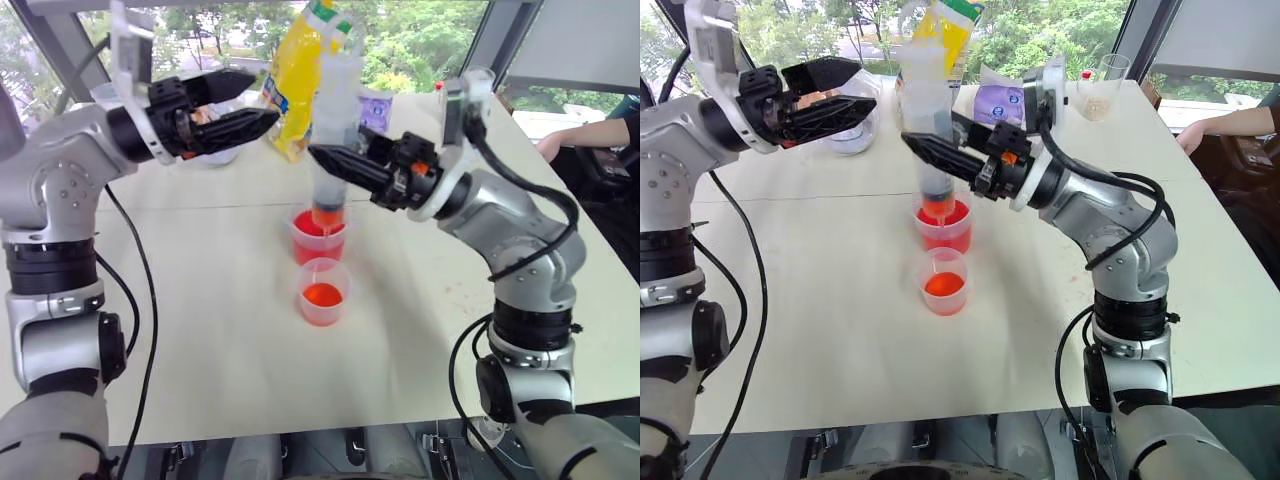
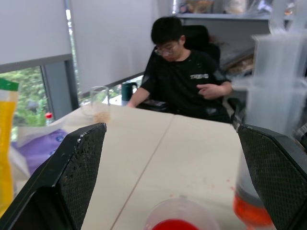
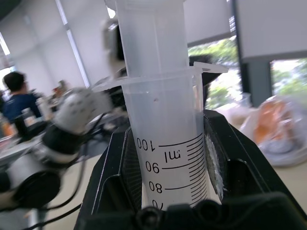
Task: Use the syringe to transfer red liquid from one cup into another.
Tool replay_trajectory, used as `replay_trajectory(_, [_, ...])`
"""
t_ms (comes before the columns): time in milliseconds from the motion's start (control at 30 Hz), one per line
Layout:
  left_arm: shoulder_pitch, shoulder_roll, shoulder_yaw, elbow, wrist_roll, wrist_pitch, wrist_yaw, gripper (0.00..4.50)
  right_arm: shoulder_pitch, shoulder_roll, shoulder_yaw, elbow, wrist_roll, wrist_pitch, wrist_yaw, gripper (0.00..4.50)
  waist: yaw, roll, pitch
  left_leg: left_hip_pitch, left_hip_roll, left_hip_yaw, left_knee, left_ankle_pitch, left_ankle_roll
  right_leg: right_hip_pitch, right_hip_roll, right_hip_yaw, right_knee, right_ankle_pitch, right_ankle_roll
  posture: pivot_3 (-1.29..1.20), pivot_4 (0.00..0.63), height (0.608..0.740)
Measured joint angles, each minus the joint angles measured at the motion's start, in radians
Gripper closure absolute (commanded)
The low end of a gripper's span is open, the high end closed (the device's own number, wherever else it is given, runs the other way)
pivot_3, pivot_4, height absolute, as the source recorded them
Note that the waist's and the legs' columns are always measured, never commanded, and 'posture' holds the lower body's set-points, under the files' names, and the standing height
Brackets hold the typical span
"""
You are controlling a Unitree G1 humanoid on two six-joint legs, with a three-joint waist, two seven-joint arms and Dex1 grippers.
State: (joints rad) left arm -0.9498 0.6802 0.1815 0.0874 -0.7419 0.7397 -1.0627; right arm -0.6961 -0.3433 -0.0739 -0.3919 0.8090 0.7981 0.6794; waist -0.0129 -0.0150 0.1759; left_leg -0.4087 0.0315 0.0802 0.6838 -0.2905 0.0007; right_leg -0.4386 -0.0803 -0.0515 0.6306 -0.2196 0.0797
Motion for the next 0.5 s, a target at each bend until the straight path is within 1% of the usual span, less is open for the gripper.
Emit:
replay_trajectory(100, [-0.002, -0.004, -0.001, -0.012, -0.032, 0.027, -0.008, 0.02, 0.059, -0.007, 0.039, -0.006, -0.005, -0.001, 0.006, 3.09, 0.000, 0.000, 0.000, 0.000, 0.000, 0.000, 0.000, 0.000, 0.000, 0.000, 0.000, 0.000, 0.000, 0.000, 0.000, 0.00, 0.150, 0.740])
replay_trajectory(267, [-0.002, -0.002, -0.001, -0.056, -0.094, 0.085, -0.023, 0.02, 0.136, -0.030, 0.110, -0.009, -0.061, -0.053, 0.033, 3.09, -0.001, 0.000, 0.000, 0.000, 0.000, 0.000, 0.000, 0.000, 0.000, 0.000, 0.000, 0.000, 0.000, 0.000, 0.000, 0.00, 0.150, 0.740])
replay_trajectory(367, [0.019, 0.023, -0.001, -0.107, -0.120, 0.118, -0.041, 0.02, 0.179, -0.033, 0.141, -0.007, -0.099, -0.089, 0.048, 3.09, -0.002, 0.000, 0.000, 0.000, 0.000, 0.000, 0.000, 0.000, 0.000, 0.000, 0.000, 0.000, 0.000, 0.000, 0.000, 0.00, 0.150, 0.740])
replay_trajectory(500, [0.056, 0.030, 0.001, -0.156, -0.187, 0.192, -0.038, 0.02, 0.187, -0.034, 0.147, 0.004, -0.120, -0.109, 0.054, 3.09, -0.001, 0.000, 0.000, 0.000, 0.000, 0.000, 0.000, 0.000, 0.000, 0.000, 0.000, 0.000, 0.000, 0.000, 0.000, 0.00, 0.150, 0.740])
